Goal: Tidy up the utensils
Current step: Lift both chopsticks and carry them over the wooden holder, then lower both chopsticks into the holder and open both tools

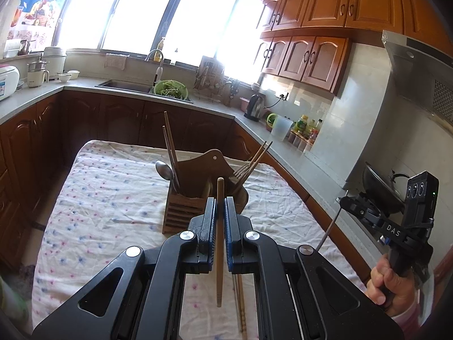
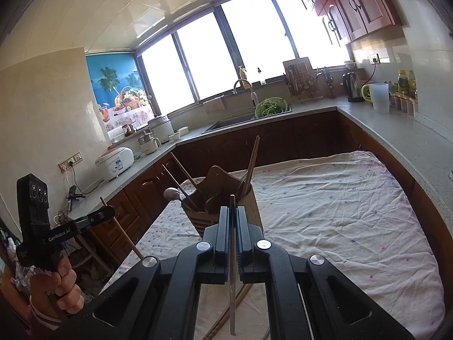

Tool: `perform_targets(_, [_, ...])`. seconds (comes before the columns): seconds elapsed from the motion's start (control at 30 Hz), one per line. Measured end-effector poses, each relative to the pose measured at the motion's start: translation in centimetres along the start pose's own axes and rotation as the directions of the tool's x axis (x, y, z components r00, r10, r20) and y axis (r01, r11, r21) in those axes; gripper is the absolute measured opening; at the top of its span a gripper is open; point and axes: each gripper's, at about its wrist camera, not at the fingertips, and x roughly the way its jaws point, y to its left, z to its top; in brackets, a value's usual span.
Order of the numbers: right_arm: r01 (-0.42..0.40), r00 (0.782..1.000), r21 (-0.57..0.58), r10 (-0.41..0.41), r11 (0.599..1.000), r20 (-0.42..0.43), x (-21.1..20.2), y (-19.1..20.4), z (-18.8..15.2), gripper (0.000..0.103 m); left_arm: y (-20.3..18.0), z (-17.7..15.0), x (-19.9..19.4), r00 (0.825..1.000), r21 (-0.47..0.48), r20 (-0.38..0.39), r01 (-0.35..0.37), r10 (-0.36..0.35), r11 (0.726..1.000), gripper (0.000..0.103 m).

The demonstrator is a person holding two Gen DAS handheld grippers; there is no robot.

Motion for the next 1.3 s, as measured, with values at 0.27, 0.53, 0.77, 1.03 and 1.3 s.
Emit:
perform_targets(0.27, [-0.016, 0.999, -0.006, 0.017, 1.0, 0.033, 1.9, 0.4, 2.4, 0.004, 0.6, 2.6, -0.3, 0.999, 0.01, 0.049, -0.014, 0.013, 1.0, 0.005])
perform_targets(0.53, [-0.035, 0.994, -0.018, 0.036, 0.999, 0.101, 4.4, 1.2, 6.6, 0.004, 0.9, 7.1, -0.2, 0.99, 0.029, 0.138, -0.036, 0.031, 0.999, 0.005])
perform_targets(0.77, [-0.036, 0.986, -0.028, 0.04, 0.999, 0.161, 6.7, 1.6, 10.0, 0.004, 1.3, 11.0, 1.1, 0.976, 0.056, 0.21, -0.076, 0.063, 0.995, 0.005])
perform_targets(1.03, [-0.008, 0.982, -0.038, 0.015, 0.999, 0.19, 9.6, 1.1, 11.9, 0.004, 2.6, 13.1, 3.8, 0.963, 0.045, 0.256, -0.099, 0.084, 0.994, 0.005])
perform_targets(1.3, [0.005, 0.987, -0.008, -0.004, 1.0, 0.16, 12.7, -0.5, 10.3, 0.004, 4.4, 11.5, 7.9, 0.971, 0.007, 0.21, -0.116, 0.112, 0.993, 0.005])
